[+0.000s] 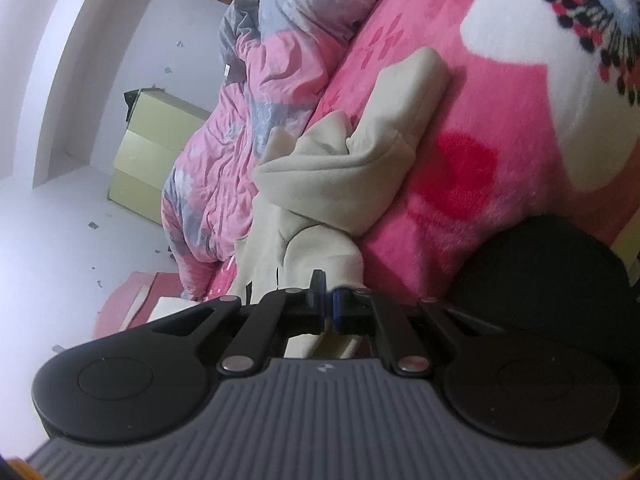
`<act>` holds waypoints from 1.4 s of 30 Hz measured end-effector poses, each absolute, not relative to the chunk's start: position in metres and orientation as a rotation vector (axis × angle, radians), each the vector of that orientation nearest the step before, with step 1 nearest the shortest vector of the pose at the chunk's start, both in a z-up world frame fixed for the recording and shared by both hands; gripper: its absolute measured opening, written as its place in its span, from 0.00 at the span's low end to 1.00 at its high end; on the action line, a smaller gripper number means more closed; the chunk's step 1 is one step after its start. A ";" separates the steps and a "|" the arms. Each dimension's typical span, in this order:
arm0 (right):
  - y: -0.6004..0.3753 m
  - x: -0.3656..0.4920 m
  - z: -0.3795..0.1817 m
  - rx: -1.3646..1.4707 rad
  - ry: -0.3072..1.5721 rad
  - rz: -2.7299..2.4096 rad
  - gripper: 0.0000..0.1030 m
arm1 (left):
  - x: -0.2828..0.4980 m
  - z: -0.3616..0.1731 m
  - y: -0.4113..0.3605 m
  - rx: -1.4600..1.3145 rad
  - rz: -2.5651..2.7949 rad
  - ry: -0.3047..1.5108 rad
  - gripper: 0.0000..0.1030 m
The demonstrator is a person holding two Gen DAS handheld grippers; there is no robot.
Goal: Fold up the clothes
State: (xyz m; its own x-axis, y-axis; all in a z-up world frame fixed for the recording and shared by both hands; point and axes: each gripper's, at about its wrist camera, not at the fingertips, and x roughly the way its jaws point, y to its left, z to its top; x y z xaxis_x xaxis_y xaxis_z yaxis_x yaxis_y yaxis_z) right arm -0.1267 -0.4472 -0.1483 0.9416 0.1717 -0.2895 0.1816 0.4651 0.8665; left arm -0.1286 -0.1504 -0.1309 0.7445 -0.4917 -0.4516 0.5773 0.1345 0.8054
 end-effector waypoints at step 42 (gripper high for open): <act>-0.238 0.177 -0.018 -0.166 0.663 0.327 0.30 | -0.084 -0.135 -0.112 0.590 -1.050 0.303 0.12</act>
State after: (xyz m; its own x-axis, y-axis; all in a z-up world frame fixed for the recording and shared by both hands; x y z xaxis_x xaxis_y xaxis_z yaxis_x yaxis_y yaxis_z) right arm 0.1774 -0.2382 -0.0183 0.7398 0.2441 -0.6270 -0.3487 0.9361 -0.0469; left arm -0.0841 -0.1115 -0.1352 0.4754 -0.7218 -0.5030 0.8788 0.3627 0.3102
